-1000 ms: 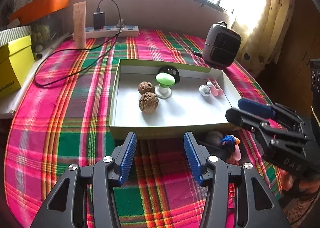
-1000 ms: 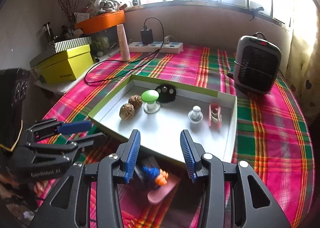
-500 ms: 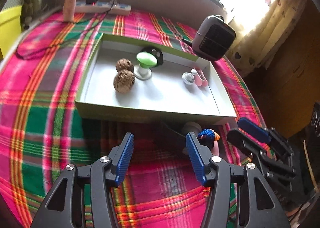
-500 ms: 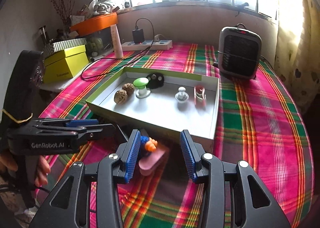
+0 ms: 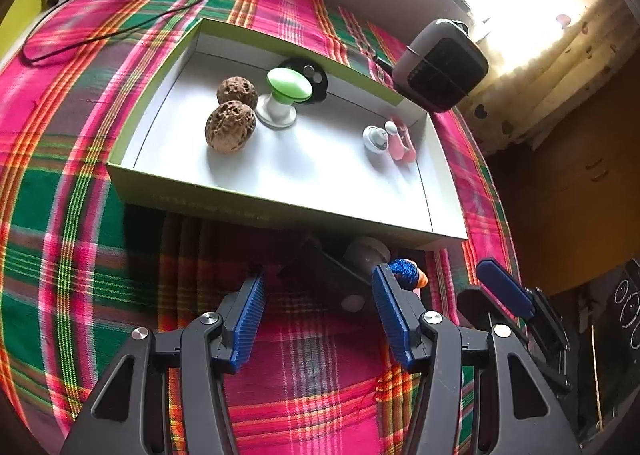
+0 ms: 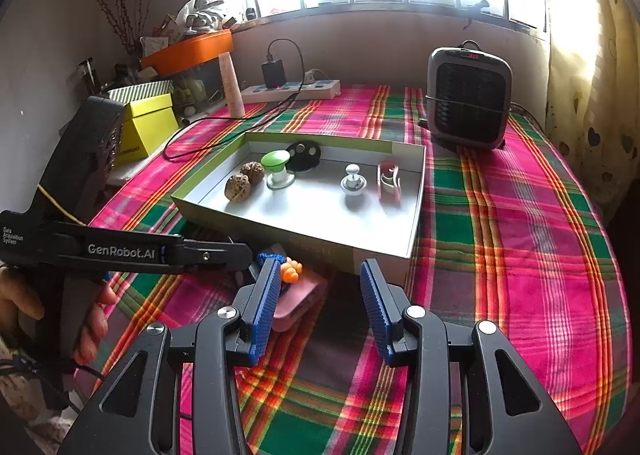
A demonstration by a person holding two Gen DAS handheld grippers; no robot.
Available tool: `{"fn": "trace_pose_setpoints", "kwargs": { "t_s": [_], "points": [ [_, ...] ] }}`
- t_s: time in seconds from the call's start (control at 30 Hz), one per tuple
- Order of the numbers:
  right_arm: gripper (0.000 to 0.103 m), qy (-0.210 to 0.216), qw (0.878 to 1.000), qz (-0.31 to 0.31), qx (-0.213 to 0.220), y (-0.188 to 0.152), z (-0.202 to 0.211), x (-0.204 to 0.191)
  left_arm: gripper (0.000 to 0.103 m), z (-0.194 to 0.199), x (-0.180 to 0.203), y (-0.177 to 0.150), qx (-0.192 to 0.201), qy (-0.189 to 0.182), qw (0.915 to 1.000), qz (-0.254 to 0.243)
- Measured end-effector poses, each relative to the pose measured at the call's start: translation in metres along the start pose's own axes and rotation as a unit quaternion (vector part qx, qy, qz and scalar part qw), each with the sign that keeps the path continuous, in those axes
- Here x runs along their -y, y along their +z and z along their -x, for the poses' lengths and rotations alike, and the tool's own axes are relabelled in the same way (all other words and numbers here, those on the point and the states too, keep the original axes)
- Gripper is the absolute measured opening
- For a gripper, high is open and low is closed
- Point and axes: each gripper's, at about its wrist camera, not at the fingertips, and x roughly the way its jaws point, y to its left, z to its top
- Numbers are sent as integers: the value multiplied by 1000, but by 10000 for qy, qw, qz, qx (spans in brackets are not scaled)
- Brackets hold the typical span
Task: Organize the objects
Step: 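Withdraw both grippers from the tray toward the objects beside it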
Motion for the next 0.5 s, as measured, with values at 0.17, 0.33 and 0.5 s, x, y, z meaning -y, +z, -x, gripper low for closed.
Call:
{"fn": "trace_pose_setpoints", "kwargs": {
  "t_s": [0.17,0.33,0.5],
  "points": [
    [43,51,10000,-12,-22,-2,0,2,54,-2,2,1,21,84,9999,86],
    [43,64,10000,-23,-14,-3,0,4,46,-1,1,2,62,228,9997,86],
    [43,82,10000,-22,-11,-3,0,4,43,2,-2,1,84,339,9994,59]
  ]
}}
